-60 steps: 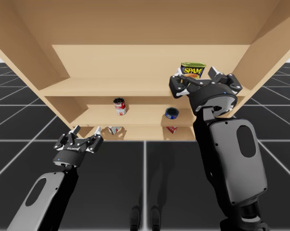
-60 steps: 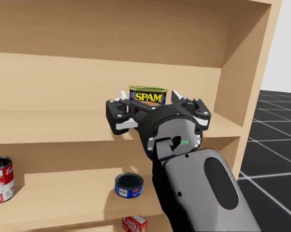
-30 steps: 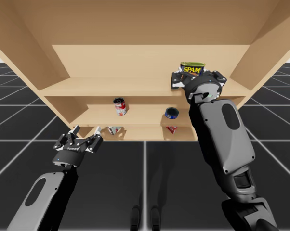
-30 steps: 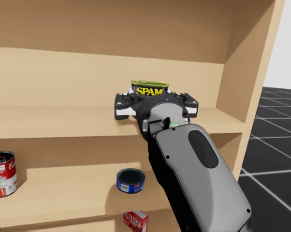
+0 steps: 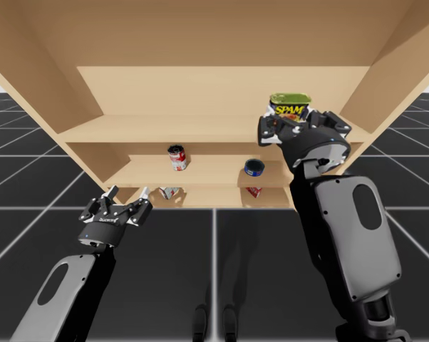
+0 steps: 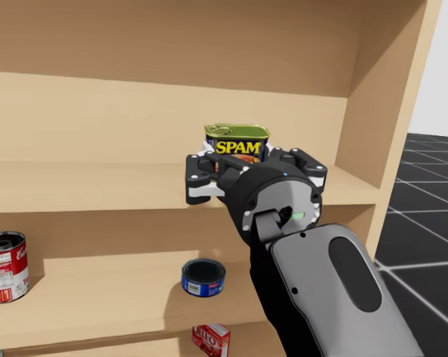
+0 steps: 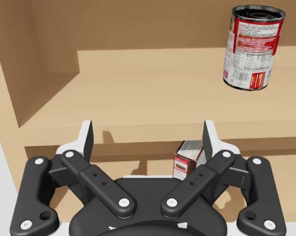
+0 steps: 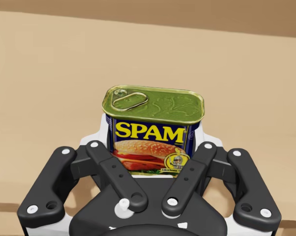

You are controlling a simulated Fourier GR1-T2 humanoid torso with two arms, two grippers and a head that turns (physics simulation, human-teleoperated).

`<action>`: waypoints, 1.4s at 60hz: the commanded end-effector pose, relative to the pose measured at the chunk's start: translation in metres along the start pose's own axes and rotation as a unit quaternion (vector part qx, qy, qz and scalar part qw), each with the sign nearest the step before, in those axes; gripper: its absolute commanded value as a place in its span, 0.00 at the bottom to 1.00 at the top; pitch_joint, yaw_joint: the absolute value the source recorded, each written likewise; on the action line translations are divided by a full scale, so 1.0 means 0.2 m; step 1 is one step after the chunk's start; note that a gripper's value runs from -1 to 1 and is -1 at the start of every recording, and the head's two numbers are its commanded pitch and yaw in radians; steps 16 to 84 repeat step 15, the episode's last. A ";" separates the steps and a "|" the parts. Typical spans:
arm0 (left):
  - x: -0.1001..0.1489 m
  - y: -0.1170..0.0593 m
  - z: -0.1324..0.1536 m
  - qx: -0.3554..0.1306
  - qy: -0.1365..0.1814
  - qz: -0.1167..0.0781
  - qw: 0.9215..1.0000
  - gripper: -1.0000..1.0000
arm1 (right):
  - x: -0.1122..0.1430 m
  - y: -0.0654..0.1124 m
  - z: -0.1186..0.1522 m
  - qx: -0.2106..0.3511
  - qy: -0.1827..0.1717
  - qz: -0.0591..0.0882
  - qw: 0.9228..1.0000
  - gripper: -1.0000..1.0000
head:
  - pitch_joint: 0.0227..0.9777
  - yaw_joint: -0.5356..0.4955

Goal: Look through the shelves, find the meat can, and take it.

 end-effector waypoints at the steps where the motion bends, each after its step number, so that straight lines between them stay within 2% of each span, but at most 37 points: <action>1: 0.00 0.00 0.00 0.000 0.000 -0.002 1.000 0.00 | 0.11 -0.08 0.15 -0.042 -0.042 -0.011 0.998 0.99 | 0.33 0.25; 7: 0.00 0.00 0.00 0.001 -0.001 -0.001 1.000 0.00 | 0.14 -0.09 0.25 -0.037 -0.056 -0.010 0.998 0.98 | 0.33 0.25; 8: 0.00 0.00 0.00 0.001 -0.001 -0.001 1.000 0.00 | 0.15 -0.10 0.30 -0.032 -0.060 -0.014 0.998 0.98 | 0.33 0.25; 15: -0.01 0.00 0.00 0.001 -0.001 -0.003 1.000 0.00 | 0.17 -0.12 0.46 -0.008 -0.075 -0.015 0.997 0.97 | 0.34 0.26; 84: -0.01 0.00 0.00 0.001 -0.001 -0.003 1.000 0.00 | 0.17 -0.12 0.46 -0.008 -0.075 -0.015 0.997 0.97 | 0.34 0.26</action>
